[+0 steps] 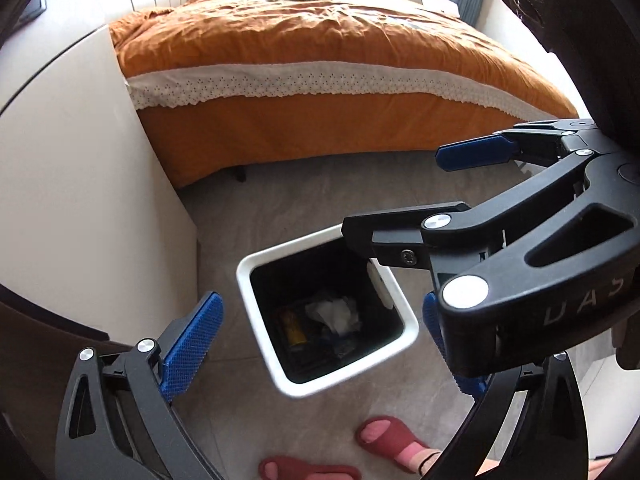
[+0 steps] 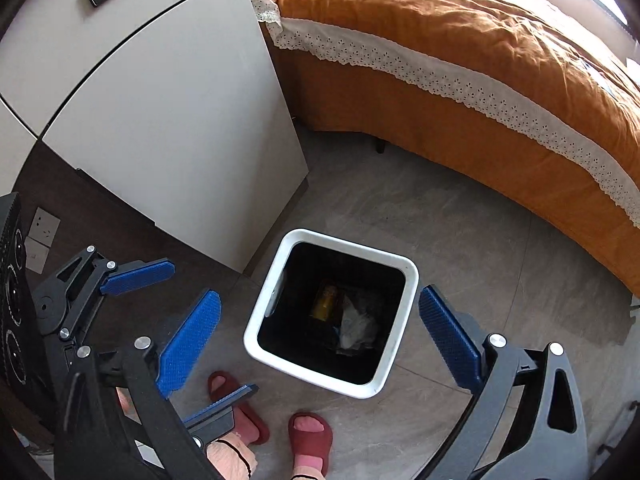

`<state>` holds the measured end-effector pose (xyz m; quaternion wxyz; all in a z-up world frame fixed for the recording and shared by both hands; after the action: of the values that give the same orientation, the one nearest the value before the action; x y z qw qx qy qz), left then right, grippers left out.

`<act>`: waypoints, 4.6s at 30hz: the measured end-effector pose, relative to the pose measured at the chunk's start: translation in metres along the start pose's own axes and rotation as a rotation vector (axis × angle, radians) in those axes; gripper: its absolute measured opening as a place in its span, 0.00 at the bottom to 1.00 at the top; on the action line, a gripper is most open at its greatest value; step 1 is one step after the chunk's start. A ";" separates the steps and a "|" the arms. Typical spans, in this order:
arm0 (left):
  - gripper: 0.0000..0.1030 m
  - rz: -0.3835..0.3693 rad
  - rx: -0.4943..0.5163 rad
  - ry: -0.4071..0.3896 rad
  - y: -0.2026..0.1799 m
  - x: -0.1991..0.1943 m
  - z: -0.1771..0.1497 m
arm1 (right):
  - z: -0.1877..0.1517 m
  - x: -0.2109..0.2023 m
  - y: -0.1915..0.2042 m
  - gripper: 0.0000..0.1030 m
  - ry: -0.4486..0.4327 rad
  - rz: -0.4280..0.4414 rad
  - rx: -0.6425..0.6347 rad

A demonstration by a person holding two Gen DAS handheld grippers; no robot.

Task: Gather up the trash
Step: 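Carry the cup and white bag over the bin and open both tools, then raise both tools back toward the snack wrappers on the desk, then grasp the purple wrapper with the left tool while the right tool grasps the red wrapper, then carry both wrappers over the bin and open both tools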

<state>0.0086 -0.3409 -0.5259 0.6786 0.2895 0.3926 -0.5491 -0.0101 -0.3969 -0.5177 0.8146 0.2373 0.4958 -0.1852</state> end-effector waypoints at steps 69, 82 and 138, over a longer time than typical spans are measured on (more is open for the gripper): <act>0.54 0.598 -0.497 -0.185 0.347 -0.431 -0.026 | 0.197 -0.161 0.498 0.96 -0.189 0.423 -0.658; 0.31 0.621 -0.537 -0.247 0.344 -0.453 -0.020 | 0.221 -0.184 0.472 0.31 -0.232 0.460 -0.532; 0.95 -0.005 -0.243 0.047 0.030 0.002 0.006 | -0.014 -0.009 -0.036 0.96 0.061 0.096 0.182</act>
<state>0.0392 -0.3399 -0.5253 0.6980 0.2172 0.4726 -0.4922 -0.0440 -0.4175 -0.5224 0.7821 0.3392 0.4896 -0.1831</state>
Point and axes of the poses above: each gripper's, at about its wrist camera, not at the fingertips, and x roughly the way its jaws point, y to its left, z to its top, the point moved 6 cm from there along x, roughly the way its jaws point, and after that the axes turned 5 degrees about x, right-handed, at the moved point
